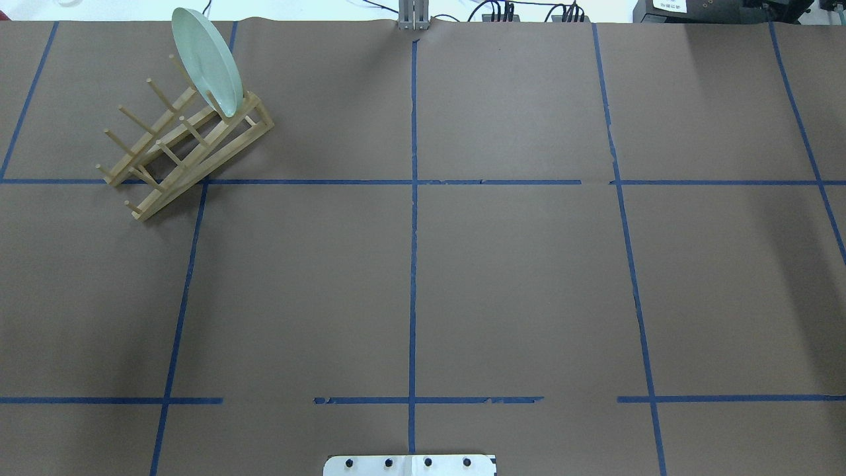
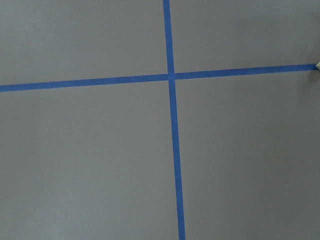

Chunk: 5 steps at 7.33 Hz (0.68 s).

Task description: Place plate on table

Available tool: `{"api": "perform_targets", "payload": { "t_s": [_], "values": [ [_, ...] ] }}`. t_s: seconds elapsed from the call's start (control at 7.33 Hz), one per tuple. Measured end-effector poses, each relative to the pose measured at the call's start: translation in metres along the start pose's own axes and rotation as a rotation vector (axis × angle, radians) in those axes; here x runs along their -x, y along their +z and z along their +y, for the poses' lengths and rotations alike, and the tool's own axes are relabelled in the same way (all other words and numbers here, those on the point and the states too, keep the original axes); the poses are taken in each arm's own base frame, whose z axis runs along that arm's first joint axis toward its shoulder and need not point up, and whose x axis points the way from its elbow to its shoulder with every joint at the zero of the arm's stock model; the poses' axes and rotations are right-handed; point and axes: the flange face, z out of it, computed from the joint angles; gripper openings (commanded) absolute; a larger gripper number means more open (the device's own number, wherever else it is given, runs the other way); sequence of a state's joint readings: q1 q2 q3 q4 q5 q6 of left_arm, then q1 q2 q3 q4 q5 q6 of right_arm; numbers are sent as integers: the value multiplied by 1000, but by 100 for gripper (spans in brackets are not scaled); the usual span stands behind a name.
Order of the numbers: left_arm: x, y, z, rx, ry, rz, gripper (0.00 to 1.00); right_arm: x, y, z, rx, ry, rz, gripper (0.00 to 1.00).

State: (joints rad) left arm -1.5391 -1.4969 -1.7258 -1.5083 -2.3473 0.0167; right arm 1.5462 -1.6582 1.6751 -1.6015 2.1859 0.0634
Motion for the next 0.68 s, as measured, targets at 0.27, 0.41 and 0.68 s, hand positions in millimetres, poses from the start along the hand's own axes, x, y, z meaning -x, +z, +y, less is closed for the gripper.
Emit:
{"api": "perform_targets", "payload": {
  "t_s": [0.27, 0.41, 0.68],
  "values": [
    [-7, -7, -7, -7, 10, -1, 100, 0, 0, 0, 0, 0, 0, 100],
    [-19, -17, -20, -28, 33, -6, 100, 0, 0, 0, 0, 0, 0, 100],
    [-56, -60, -75, -119, 99, -65, 100, 0, 0, 0, 0, 0, -1, 100]
  ]
}}
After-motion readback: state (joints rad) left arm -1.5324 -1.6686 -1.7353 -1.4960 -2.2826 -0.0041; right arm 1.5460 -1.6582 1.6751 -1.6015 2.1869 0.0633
